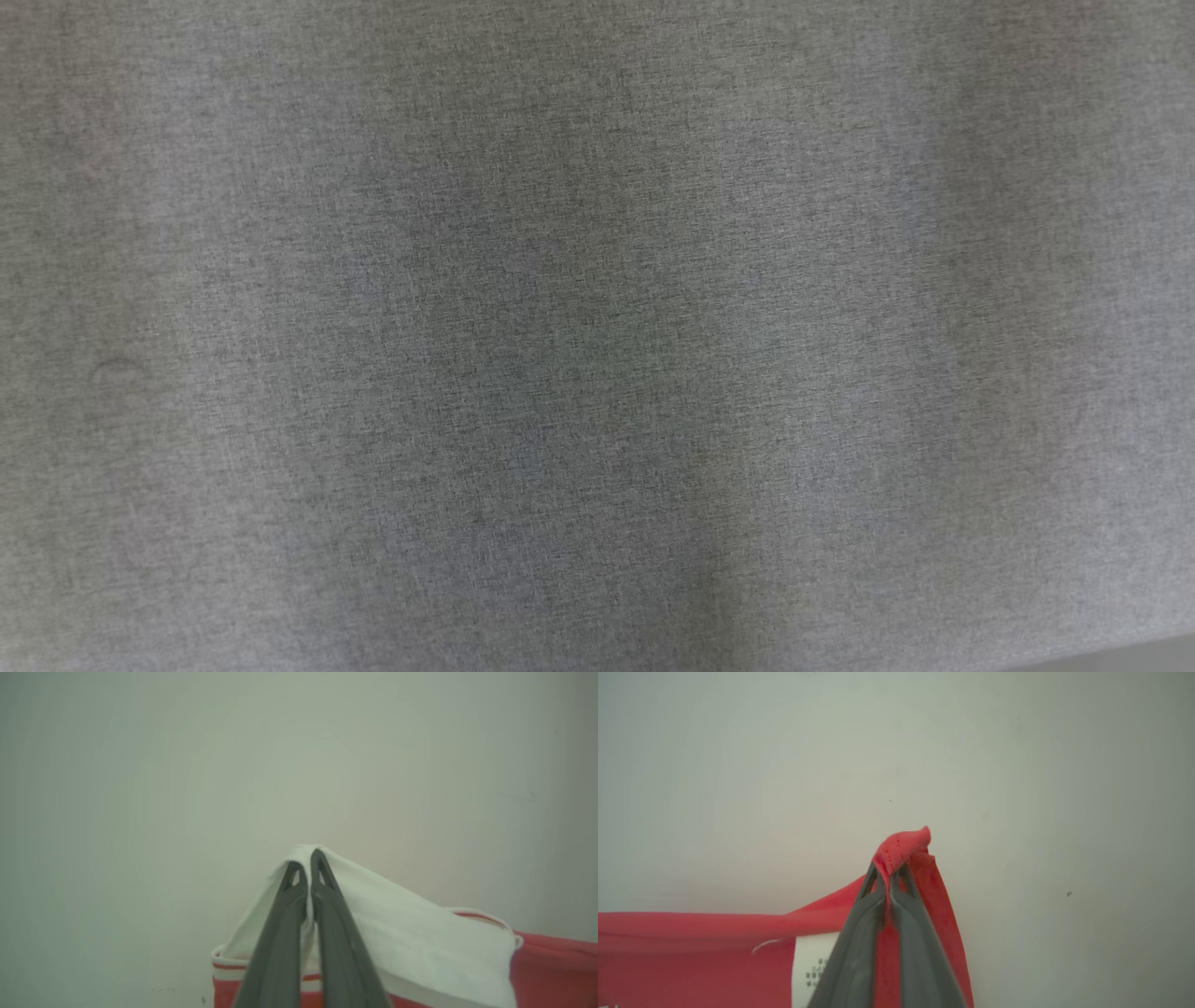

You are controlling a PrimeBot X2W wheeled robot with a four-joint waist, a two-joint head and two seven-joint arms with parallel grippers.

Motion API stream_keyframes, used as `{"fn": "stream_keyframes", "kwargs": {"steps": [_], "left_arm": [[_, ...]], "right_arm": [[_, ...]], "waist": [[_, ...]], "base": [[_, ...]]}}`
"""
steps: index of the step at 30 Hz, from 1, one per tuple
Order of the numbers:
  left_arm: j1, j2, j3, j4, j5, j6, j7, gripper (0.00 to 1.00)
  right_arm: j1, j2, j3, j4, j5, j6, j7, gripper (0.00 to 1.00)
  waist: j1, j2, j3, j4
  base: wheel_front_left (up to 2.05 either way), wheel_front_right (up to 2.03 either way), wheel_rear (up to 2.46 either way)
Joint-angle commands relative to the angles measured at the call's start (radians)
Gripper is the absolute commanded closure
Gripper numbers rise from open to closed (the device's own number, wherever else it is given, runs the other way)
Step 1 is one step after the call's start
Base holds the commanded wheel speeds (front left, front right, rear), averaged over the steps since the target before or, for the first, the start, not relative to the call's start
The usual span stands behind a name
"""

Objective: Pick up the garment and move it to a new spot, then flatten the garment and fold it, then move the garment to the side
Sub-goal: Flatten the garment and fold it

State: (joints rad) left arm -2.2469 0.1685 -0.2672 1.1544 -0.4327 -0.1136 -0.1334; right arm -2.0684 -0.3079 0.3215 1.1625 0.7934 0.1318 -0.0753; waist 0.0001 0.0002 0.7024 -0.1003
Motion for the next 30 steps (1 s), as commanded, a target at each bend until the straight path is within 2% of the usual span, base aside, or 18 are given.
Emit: {"fn": "stream_keyframes", "kwargs": {"steps": [1,9,16,21,26,30], "left_arm": [[-0.016,0.002,0.003,0.012,-0.011,-0.001,-0.017,1.0],[0.041,0.004,0.017,0.036,-0.066,-0.015,-0.06,1.0],[0.2,0.016,0.02,-0.032,-0.155,-0.015,-0.1,1.0],[0.46,0.044,0.01,-0.176,-0.236,-0.015,-0.125,1.0],[0.805,0.072,0.012,-0.383,-0.266,-0.014,-0.131,1.0],[1.087,0.074,0.056,-0.628,-0.266,0.042,-0.132,1.0]], "right_arm": [[0.004,-0.007,0.008,0.002,0.004,-0.003,-0.006,1.0],[0.065,-0.011,0.057,-0.037,0.027,-0.003,-0.009,1.0],[0.217,-0.031,0.094,-0.123,0.097,-0.003,-0.008,1.0],[0.431,-0.044,0.125,-0.239,0.197,-0.003,-0.021,1.0],[0.688,-0.076,0.164,-0.397,0.291,-0.003,-0.042,1.0],[0.881,-0.122,0.184,-0.519,0.349,-0.003,-0.064,1.0]], "waist": [[-0.0001,-0.0002,0.002,0.004],[-0.0001,-0.0002,-0.017,0.014],[-0.0001,-0.0002,-0.063,0.022],[-0.0001,-0.0002,-0.141,0.025],[-0.0001,-0.0002,-0.226,0.023],[-0.0001,-0.0002,-0.279,0.026]], "base": [[0.0,0.0,0.0],[0.0,0.0,0.0],[0.0,0.0,0.0],[0.0,0.0,0.0],[0.0,0.0,0.0],[0.0,0.0,0.0]]}}
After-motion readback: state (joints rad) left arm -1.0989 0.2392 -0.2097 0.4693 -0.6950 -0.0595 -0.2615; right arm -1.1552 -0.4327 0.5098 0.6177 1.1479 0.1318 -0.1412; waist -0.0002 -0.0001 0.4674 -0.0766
